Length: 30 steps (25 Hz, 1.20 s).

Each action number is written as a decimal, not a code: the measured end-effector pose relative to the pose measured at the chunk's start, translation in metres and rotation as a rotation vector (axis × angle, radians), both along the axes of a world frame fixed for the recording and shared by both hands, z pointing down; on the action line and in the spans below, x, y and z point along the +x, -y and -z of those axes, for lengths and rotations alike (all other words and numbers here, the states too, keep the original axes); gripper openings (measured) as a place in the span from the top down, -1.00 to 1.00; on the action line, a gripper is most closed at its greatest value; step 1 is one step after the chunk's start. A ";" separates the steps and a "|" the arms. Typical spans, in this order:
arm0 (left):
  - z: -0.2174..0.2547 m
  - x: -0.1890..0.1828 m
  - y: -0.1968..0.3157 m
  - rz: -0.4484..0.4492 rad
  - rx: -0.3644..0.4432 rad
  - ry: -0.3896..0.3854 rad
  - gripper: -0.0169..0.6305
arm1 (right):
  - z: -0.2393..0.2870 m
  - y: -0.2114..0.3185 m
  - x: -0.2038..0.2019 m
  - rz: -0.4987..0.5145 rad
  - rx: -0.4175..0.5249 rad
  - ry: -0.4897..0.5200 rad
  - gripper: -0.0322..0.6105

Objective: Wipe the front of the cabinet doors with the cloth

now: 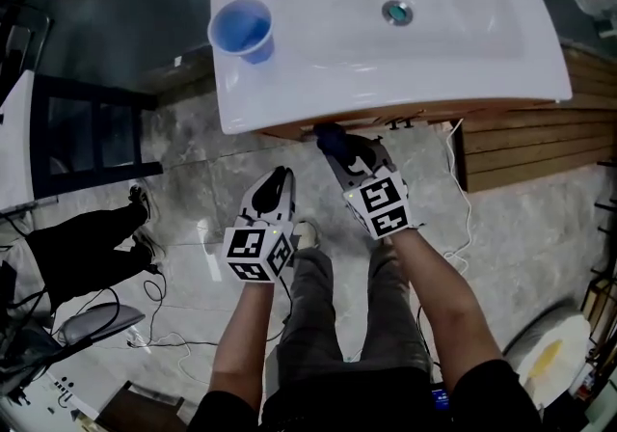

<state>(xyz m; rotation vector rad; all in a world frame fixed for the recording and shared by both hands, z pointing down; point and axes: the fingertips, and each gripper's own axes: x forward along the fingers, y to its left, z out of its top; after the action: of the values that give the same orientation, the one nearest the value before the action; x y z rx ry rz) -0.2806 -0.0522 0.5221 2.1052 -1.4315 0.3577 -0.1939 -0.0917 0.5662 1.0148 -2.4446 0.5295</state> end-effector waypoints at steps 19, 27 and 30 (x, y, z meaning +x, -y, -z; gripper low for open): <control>-0.006 0.123 0.020 -0.130 0.000 -0.034 0.81 | -0.004 0.007 0.132 -0.122 0.000 -0.055 0.42; -0.011 0.095 0.008 -0.105 -0.016 -0.015 0.81 | -0.001 -0.014 0.092 -0.050 0.000 -0.014 0.42; -0.014 0.072 0.004 -0.084 -0.024 -0.002 0.81 | -0.008 -0.020 0.067 -0.020 -0.016 -0.006 0.42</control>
<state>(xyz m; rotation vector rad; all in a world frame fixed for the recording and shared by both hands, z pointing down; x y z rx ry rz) -0.2085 -0.0564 0.5363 2.1502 -1.3343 0.4037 -0.1271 -0.0718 0.5743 1.0339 -2.4239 0.5508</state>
